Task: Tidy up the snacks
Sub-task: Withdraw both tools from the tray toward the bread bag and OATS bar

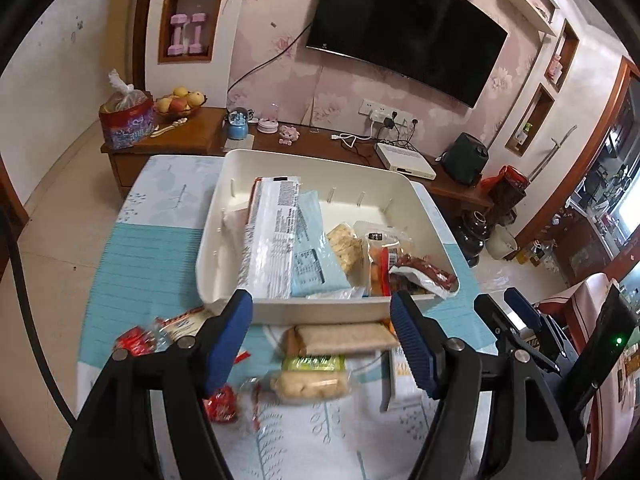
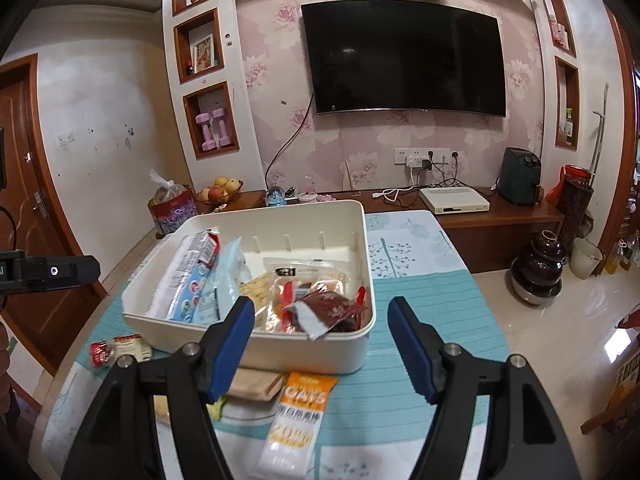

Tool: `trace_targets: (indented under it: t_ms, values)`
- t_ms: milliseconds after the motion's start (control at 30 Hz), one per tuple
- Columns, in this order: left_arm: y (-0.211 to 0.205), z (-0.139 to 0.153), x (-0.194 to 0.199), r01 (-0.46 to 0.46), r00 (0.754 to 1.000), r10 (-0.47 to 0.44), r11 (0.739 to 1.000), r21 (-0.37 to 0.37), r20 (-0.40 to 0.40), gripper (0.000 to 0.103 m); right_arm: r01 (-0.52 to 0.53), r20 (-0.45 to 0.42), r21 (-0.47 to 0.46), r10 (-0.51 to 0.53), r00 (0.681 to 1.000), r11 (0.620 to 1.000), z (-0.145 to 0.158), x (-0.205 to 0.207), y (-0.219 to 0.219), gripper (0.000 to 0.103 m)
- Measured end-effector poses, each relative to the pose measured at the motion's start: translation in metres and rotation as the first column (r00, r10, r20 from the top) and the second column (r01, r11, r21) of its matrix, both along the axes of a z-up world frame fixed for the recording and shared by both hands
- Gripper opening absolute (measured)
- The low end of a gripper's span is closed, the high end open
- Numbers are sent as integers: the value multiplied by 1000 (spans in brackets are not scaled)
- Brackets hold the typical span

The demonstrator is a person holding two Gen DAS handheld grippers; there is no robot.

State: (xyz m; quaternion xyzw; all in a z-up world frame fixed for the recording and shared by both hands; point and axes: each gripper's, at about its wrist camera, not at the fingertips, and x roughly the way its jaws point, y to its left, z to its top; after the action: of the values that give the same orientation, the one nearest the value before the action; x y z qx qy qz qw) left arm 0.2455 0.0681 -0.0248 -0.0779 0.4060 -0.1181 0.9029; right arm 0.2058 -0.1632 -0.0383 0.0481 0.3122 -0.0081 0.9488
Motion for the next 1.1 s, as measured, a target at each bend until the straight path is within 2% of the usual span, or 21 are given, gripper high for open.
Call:
trace_targets:
  t_ms: [233,433,700,767,933,1100]
  values:
    - [19,11,-34,-26,1000,26,1000,10,5,71,-16,-19,50,17,1000,999,7,-17,9,70]
    - [27,7,-53,-19,1000,19,1000,-4,-7,71,-23,-51,86,27,998,996,4,-27,17,70]
    - [24,-20,-65,22,998,-24,999,-36,-64,72,-37,-124,161,58,991,986,-14,-38,23,70]
    - [21,-30,-65,30,995,-33,999,-41,-90,78,-36,-144,179,62,988,983,-20,-39,24,70]
    - [11,-52,-61,52,986,-56,998,-29,-155,79,-28,-205,186,67,976,982,-41,-41,25,70]
    - [3,-69,-54,65,978,-65,998,-7,-198,91,-15,-253,194,65,965,981,-58,-39,22,70]
